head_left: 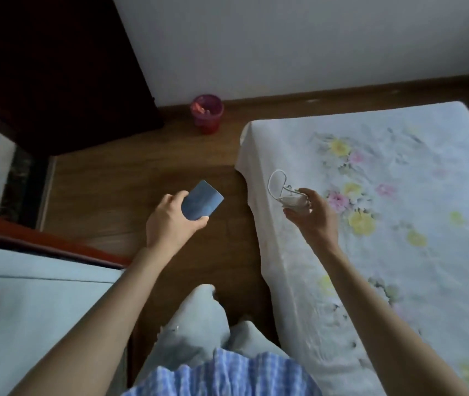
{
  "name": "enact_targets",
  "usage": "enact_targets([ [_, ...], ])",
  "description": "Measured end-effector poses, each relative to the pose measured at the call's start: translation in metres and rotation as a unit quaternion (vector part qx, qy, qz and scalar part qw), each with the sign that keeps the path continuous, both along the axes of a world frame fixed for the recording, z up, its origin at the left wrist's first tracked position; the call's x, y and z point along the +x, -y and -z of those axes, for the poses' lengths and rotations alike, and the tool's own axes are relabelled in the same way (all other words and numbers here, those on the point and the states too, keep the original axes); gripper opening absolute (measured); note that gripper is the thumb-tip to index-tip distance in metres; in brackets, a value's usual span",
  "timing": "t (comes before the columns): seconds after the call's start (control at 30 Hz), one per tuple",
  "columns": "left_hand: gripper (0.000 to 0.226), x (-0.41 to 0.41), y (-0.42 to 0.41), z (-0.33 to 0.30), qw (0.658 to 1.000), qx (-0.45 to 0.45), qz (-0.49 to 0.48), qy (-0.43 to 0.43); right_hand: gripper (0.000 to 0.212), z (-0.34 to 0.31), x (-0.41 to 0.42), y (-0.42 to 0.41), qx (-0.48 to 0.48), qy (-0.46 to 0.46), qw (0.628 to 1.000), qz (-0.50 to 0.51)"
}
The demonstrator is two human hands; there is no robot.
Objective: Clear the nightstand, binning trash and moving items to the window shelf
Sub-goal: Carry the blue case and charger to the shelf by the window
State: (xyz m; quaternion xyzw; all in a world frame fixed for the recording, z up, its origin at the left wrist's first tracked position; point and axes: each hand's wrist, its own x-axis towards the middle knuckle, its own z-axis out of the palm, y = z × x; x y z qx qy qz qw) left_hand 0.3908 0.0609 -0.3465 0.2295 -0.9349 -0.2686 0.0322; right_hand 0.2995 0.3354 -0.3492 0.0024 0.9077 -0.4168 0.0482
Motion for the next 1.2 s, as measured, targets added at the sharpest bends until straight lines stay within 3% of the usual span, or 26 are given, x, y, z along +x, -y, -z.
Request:
enact_targets([
  [0.27,0.065,-0.116,0.086,0.018,0.999,0.030,-0.037,0.000,0.049,0.002,-0.137,0.094,0.017,-0.027,0.999,-0.036],
  [0.57,0.064,-0.289,0.185,-0.004,0.998,0.033,0.013,-0.045,0.052,-0.008,-0.275,0.194,0.024,-0.030,0.999,-0.002],
  [0.97,0.066,-0.496,0.252,-0.004,0.995,0.000,0.074,-0.062,0.047,0.006,-0.451,0.266,0.026,-0.009,0.999,0.026],
  [1.2,0.068,-0.643,0.272,-0.015,0.990,-0.032,0.126,-0.056,0.050,0.000,-0.572,0.294,0.013,-0.017,0.995,0.093],
])
